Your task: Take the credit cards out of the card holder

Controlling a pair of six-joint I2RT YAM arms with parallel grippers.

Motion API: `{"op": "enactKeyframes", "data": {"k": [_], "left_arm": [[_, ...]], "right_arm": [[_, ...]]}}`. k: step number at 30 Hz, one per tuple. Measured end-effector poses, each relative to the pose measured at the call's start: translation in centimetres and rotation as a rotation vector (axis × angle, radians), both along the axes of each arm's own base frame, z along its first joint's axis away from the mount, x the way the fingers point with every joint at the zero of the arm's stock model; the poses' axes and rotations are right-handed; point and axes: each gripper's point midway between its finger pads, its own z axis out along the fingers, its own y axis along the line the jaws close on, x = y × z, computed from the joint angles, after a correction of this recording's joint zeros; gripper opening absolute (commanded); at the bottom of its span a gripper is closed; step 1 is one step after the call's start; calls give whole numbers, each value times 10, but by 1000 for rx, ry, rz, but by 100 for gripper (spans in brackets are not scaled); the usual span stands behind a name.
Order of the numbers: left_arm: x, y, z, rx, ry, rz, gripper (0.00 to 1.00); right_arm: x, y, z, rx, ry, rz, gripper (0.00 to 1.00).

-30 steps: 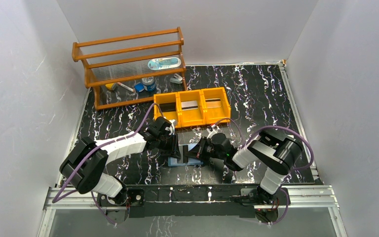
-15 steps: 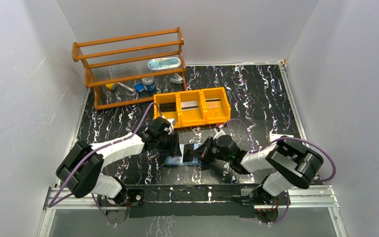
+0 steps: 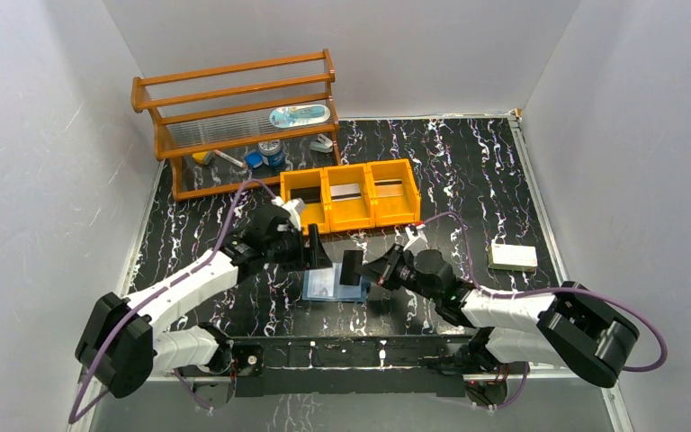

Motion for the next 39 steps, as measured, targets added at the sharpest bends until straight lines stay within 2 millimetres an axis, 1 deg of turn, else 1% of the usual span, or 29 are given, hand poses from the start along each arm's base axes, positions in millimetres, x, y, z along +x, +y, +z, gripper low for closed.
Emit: {"op": "enactKeyframes", "data": {"k": [1, 5, 7, 9, 10, 12, 15, 18, 21, 24, 27, 30, 32, 35, 37, 39], "left_arm": [[5, 3, 5, -31, 7, 16, 70], [33, 16, 31, -169, -13, 91, 70], [38, 12, 42, -240, -22, 73, 70], [33, 2, 51, -316, -22, 17, 69], [29, -1, 53, -342, -19, -6, 69], [19, -6, 52, -386, 2, -54, 67], [4, -13, 52, -456, 35, -111, 65], [-4, -17, 57, -514, 51, -150, 63], [-8, -22, 70, -571, 39, -196, 57], [-10, -26, 82, -618, 25, -237, 50], [-15, -31, 90, -648, 13, -278, 38], [-20, -34, 90, -660, 27, -312, 28], [-24, -36, 91, -666, 35, -328, 24], [-28, -37, 94, -676, 33, -357, 21], [-31, -37, 95, -682, 36, -376, 17], [-33, -37, 95, -687, 41, -388, 16]], "right_arm": [[-1, -2, 1, 2, -6, -2, 0], [-4, -7, 0, 2, -17, -2, 0], [-4, -7, 3, 9, -28, 0, 0], [-5, -6, 10, 29, -45, 9, 0], [-6, -5, 15, 42, -54, 15, 0], [-8, -3, 26, 84, -82, 29, 0], [-12, -1, 38, 126, -108, 54, 0], [-16, 3, 51, 173, -135, 83, 0], [-20, 7, 71, 240, -177, 117, 0], [-25, 9, 83, 287, -203, 148, 0], [-27, 10, 89, 311, -209, 163, 0], [-29, 11, 90, 319, -212, 173, 0], [-29, 11, 91, 321, -212, 174, 0], [-29, 11, 91, 323, -213, 174, 0], [-29, 11, 92, 324, -213, 174, 0], [-29, 11, 92, 324, -213, 175, 0]]}}
